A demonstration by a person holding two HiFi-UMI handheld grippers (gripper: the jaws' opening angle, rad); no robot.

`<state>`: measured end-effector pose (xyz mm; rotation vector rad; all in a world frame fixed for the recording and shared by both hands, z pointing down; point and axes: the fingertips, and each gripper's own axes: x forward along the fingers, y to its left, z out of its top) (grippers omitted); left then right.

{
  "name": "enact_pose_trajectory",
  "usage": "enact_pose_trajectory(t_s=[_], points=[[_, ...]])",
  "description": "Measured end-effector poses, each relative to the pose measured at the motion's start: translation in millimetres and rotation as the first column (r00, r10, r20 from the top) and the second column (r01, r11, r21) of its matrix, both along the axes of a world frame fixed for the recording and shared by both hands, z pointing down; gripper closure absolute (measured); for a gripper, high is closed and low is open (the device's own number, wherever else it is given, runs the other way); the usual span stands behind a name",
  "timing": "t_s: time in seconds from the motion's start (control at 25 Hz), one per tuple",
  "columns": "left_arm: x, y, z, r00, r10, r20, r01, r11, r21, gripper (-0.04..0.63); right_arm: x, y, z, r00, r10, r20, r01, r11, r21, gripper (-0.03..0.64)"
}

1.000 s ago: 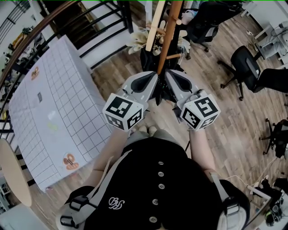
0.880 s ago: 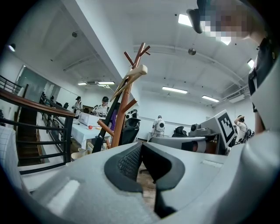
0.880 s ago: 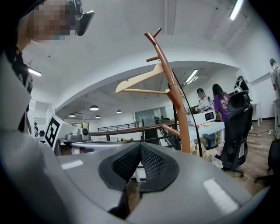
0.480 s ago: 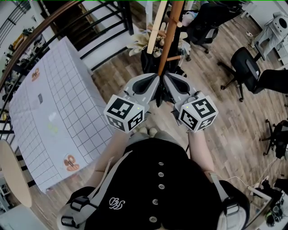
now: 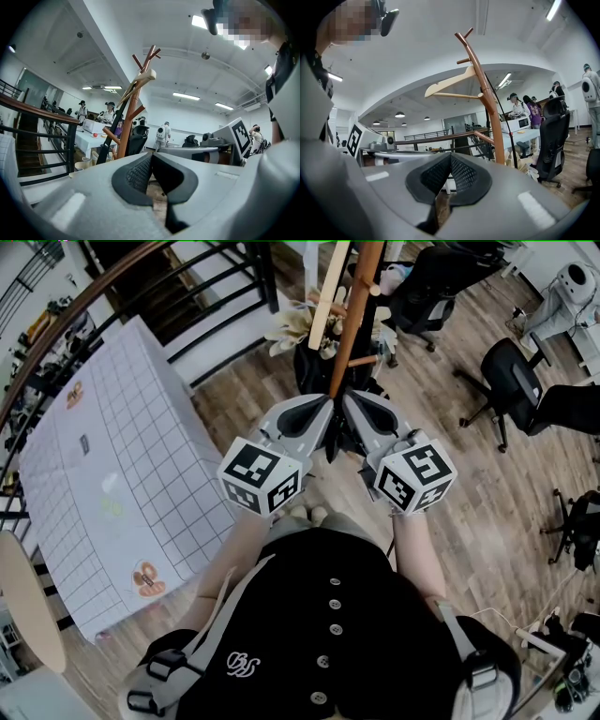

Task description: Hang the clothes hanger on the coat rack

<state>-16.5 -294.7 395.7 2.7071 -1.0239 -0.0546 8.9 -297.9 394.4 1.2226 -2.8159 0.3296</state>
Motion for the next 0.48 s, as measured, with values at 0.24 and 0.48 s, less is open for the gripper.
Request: enact_pose_trajectory(t_s=[0.24, 0.48], points=[[0.9, 3.9, -1.1, 1.000, 0.006, 0.003, -0.006, 1.000, 0.003, 0.597, -3.5, 4.2, -2.9, 1.000, -0.013, -0.003, 0.013, 1.000, 0.008, 0.617], [2.1, 6.6, -1.9, 1.000, 0.018, 0.011, -0.018, 1.000, 0.001, 0.597, -5.5, 5.6, -4.8, 1.000, -0.017, 0.023, 0.018, 1.000, -0.005, 0.617]])
